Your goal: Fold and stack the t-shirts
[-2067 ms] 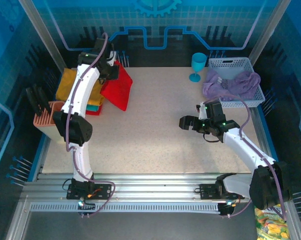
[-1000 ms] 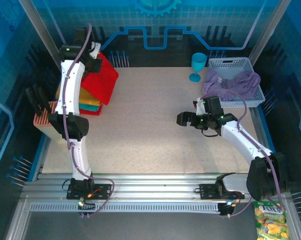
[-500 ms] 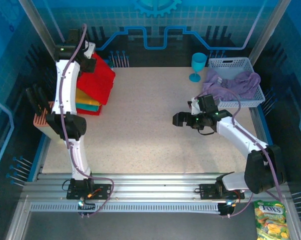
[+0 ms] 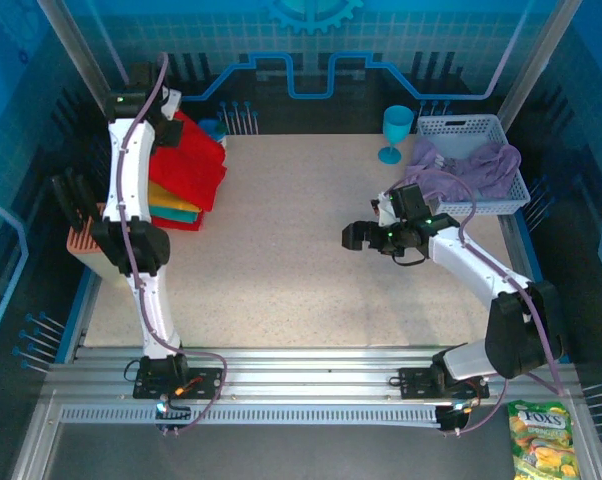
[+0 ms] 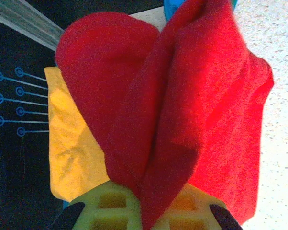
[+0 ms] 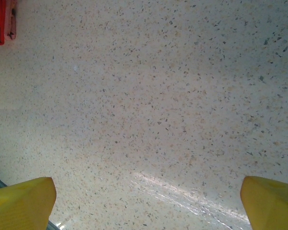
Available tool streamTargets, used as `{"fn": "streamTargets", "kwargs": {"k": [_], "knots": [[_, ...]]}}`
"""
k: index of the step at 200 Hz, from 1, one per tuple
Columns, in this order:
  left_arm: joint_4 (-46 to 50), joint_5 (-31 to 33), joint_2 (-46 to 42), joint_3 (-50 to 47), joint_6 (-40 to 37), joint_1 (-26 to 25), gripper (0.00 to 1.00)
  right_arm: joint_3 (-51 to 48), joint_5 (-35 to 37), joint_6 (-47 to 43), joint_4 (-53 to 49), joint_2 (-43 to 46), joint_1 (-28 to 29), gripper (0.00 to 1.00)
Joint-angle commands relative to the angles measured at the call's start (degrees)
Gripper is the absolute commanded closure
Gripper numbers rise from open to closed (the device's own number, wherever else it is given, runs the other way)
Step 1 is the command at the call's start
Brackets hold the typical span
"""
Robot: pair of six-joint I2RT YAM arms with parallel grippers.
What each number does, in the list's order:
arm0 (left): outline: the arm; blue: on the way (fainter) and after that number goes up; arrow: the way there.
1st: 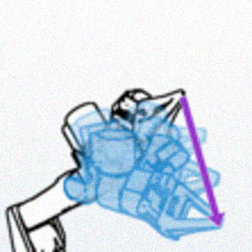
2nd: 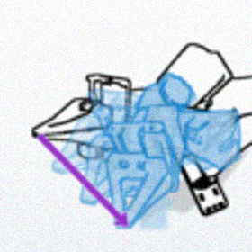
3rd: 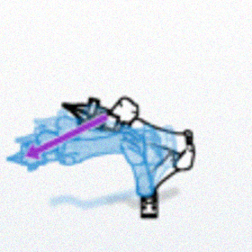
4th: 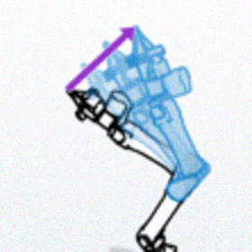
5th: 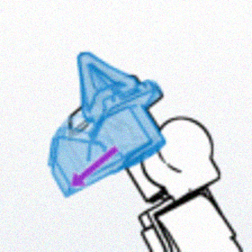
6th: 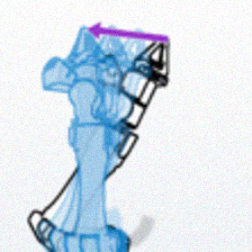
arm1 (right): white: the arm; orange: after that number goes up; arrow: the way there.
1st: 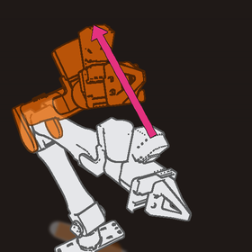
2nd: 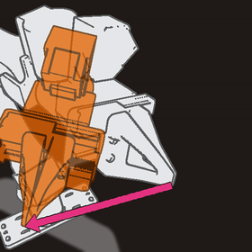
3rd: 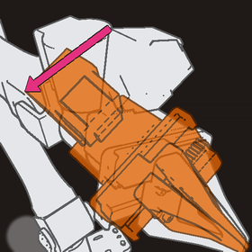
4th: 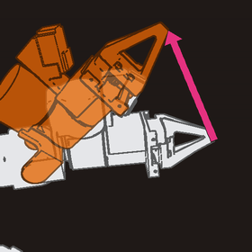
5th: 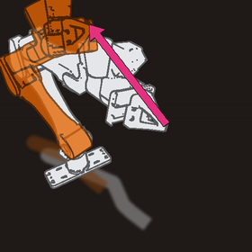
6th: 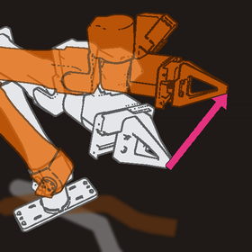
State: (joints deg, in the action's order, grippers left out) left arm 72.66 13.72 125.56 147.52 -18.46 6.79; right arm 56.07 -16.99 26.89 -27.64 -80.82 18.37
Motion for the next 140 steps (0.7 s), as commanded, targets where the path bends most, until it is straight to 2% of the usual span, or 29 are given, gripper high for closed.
{"fn": "streamTargets", "kwargs": {"k": [1,87,140], "knots": [[-3.12,1.9,-0.66,2.04,-1.86,1.65,1.0,1.41,-0.32,-0.19,-0.86,-1.38,0.88,0.0],[-4.93,2.39,0.39,-0.32,-2.11,5.6,1.0,4.23,-1.52,-0.67,-0.73,-6.46,2.16,0.0],[-9.78,2.85,0.48,-8.91,-3.01,5.92,1.0,5.05,-2.14,-0.75,-0.66,-9.17,2.65,0.0]]}}
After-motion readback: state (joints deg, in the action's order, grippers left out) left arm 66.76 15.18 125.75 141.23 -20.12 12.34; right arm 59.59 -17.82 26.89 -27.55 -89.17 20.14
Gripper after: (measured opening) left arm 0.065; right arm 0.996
